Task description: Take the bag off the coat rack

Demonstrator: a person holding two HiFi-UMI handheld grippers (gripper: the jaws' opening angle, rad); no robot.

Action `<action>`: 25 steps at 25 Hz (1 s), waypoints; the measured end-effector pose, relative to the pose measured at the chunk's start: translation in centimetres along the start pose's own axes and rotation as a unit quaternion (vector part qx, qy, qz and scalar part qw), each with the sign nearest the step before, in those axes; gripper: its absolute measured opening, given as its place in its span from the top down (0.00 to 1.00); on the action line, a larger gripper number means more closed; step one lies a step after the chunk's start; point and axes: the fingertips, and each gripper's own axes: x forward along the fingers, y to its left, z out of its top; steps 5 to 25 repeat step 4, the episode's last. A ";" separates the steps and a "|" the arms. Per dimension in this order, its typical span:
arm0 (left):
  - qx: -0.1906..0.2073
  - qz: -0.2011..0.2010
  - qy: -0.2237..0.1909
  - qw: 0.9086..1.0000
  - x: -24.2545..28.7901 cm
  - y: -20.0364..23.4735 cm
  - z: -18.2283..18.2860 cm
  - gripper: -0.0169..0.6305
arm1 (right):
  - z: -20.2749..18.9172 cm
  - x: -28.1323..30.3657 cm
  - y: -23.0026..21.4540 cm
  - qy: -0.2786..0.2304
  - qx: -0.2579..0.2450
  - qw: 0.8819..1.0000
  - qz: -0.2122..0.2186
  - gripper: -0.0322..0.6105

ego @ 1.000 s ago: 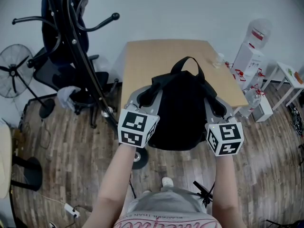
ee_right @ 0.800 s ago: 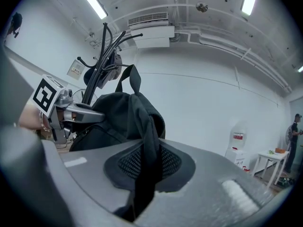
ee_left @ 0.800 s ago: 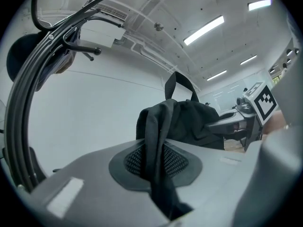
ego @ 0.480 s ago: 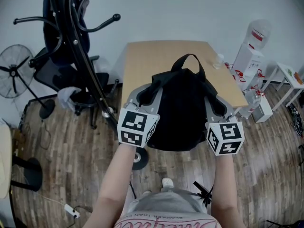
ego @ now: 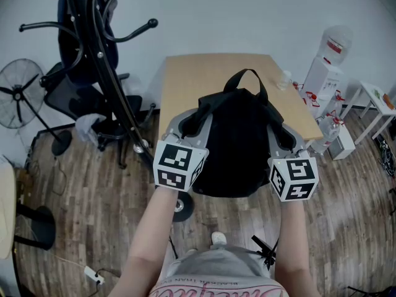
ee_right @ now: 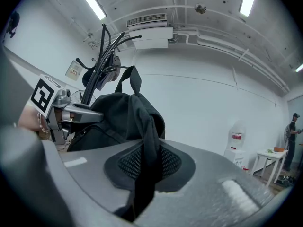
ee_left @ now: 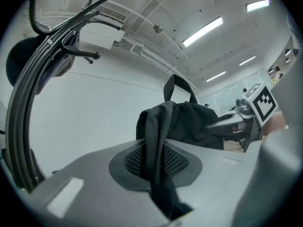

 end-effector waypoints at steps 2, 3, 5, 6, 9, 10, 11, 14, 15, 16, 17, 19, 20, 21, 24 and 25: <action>0.000 0.000 -0.001 1.000 0.0 0.0 0.1 0.87 | 0.0 -0.1 0.0 -0.001 0.000 1.000 -0.001 0.90; 0.000 -0.001 -0.001 1.000 -0.1 -0.1 0.1 0.87 | 0.0 -0.1 0.0 -0.001 -0.001 1.000 -0.001 0.90; 0.000 -0.001 -0.002 1.000 -0.1 -0.1 0.1 0.87 | 0.0 -0.1 0.0 -0.001 -0.001 1.000 -0.001 0.90; 0.000 -0.001 -0.002 1.000 -0.1 -0.1 0.1 0.87 | 0.0 -0.1 0.0 -0.001 -0.001 1.000 -0.001 0.90; 0.000 -0.001 -0.002 1.000 -0.1 -0.1 0.1 0.87 | 0.0 -0.1 0.0 -0.001 -0.001 1.000 -0.001 0.90; 0.000 -0.001 -0.002 1.000 -0.1 -0.1 0.1 0.87 | 0.0 -0.1 0.0 -0.001 -0.001 1.000 -0.001 0.90; 0.000 -0.001 -0.002 1.000 -0.1 -0.1 0.1 0.87 | 0.0 -0.1 0.0 -0.001 -0.001 1.000 -0.001 0.90; 0.000 -0.001 -0.002 1.000 -0.1 -0.1 0.1 0.87 | 0.0 -0.1 0.0 -0.001 -0.001 1.000 -0.001 0.90; 0.000 -0.001 -0.002 1.000 -0.1 -0.1 0.1 0.87 | 0.0 -0.1 0.0 -0.001 -0.001 1.000 -0.001 0.90; 0.000 -0.001 -0.002 1.000 -0.1 -0.1 0.1 0.87 | 0.0 -0.1 0.0 -0.001 -0.001 1.000 -0.001 0.90; 0.000 -0.001 -0.002 1.000 -0.1 -0.1 0.1 0.87 | 0.0 -0.1 0.0 -0.001 -0.001 1.000 -0.001 0.90; 0.000 -0.001 -0.002 1.000 -0.1 -0.1 0.1 0.87 | 0.0 -0.1 0.0 -0.001 -0.001 1.000 -0.001 0.90; 0.000 -0.001 -0.002 1.000 -0.1 -0.1 0.1 0.87 | 0.0 -0.1 0.0 -0.001 -0.001 1.000 -0.001 0.90; 0.000 -0.001 -0.002 1.000 -0.1 -0.1 0.1 0.87 | 0.0 -0.1 0.0 -0.001 -0.001 1.000 -0.001 0.90; 0.000 -0.001 -0.002 1.000 -0.1 -0.1 0.1 0.87 | 0.0 -0.1 0.0 -0.001 -0.001 1.000 -0.001 0.90; 0.000 -0.001 -0.002 1.000 -0.1 -0.1 0.1 0.87 | 0.0 -0.1 0.0 -0.001 -0.001 1.000 -0.001 0.90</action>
